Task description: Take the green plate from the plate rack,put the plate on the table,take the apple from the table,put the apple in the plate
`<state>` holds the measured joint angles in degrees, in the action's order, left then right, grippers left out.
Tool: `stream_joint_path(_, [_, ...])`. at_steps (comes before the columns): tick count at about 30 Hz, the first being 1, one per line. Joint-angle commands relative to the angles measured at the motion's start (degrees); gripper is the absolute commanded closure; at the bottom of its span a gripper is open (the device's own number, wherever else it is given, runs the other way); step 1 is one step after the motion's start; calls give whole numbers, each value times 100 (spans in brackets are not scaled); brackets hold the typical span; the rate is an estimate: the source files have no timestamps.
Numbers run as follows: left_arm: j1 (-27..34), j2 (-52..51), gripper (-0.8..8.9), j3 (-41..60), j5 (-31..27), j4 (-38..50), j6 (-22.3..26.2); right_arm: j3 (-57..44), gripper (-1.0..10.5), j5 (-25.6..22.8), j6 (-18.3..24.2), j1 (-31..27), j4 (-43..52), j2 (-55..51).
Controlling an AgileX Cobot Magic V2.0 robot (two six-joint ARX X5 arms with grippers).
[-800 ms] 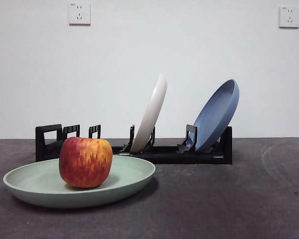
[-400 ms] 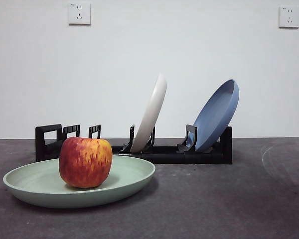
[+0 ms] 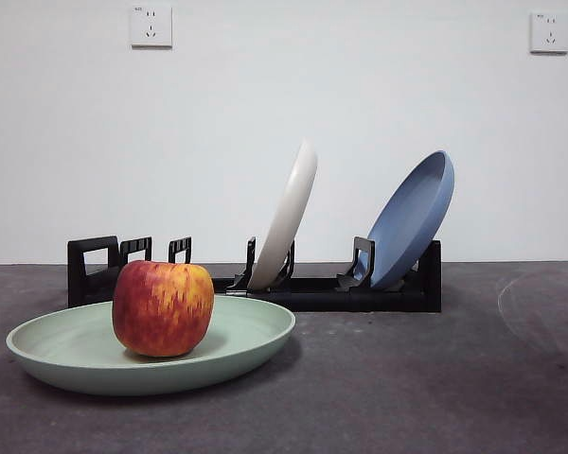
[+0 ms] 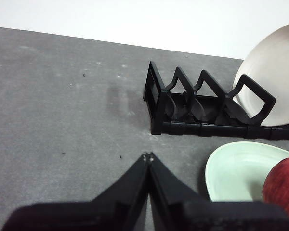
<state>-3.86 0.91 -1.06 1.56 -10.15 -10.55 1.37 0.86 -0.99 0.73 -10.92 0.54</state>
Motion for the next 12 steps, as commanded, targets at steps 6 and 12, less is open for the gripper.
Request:
stream_joint_path(6, [17,2,817,46,-4,59,55,-55,946,-26,59,-2,24,-2])
stream_joint_path(12, [17,2,817,46,-4,57,55,-55,946,-31,61,-2,28,-2])
